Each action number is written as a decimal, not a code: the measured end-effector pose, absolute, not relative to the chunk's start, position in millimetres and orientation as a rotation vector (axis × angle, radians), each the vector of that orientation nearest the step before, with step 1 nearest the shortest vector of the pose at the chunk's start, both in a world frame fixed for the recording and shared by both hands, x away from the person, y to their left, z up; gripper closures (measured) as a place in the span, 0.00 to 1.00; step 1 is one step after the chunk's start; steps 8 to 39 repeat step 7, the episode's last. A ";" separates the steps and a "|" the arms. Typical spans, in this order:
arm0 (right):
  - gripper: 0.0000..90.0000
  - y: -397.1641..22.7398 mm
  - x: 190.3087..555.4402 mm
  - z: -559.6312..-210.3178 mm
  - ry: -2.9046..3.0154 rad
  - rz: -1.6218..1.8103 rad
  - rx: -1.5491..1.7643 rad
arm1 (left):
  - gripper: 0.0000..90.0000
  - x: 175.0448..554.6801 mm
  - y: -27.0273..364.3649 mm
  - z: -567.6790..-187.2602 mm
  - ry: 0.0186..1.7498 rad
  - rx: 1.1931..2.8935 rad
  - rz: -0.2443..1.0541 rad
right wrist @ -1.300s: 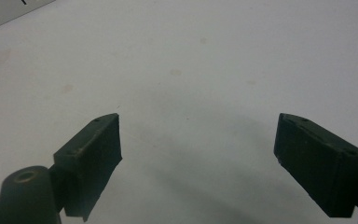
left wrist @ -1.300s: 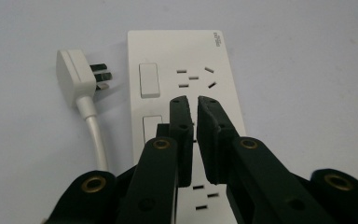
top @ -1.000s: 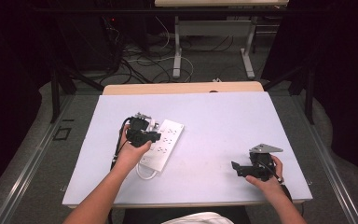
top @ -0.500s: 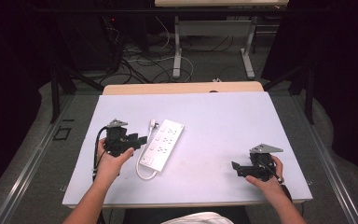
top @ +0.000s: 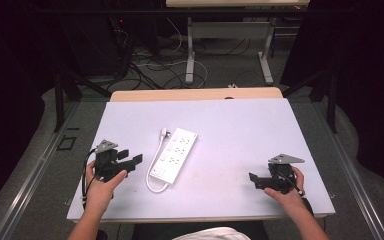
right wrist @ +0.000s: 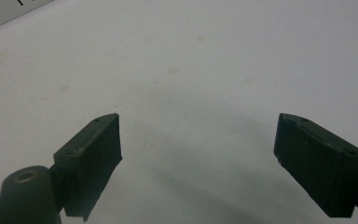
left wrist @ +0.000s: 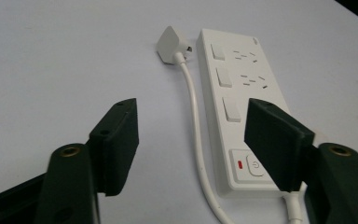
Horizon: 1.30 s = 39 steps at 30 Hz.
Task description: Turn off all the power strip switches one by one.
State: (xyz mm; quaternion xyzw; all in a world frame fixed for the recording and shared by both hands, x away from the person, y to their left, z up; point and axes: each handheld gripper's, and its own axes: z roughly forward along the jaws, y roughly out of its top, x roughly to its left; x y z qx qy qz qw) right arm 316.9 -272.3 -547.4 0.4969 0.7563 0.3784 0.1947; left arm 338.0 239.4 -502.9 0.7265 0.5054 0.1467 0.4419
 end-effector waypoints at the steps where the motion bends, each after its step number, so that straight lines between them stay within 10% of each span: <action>1: 0.16 -271.8 316.9 -547.2 2.112 1.059 1.408 | 0.33 338.3 241.7 -504.2 1.247 1.809 0.365; 7: 0.16 -273.6 319.3 -548.2 2.111 1.070 1.424 | 0.10 344.3 242.7 -513.3 1.242 1.808 0.370; 39: 0.16 -273.6 319.3 -548.2 2.111 1.070 1.424 | 0.10 344.3 242.7 -513.3 1.242 1.808 0.370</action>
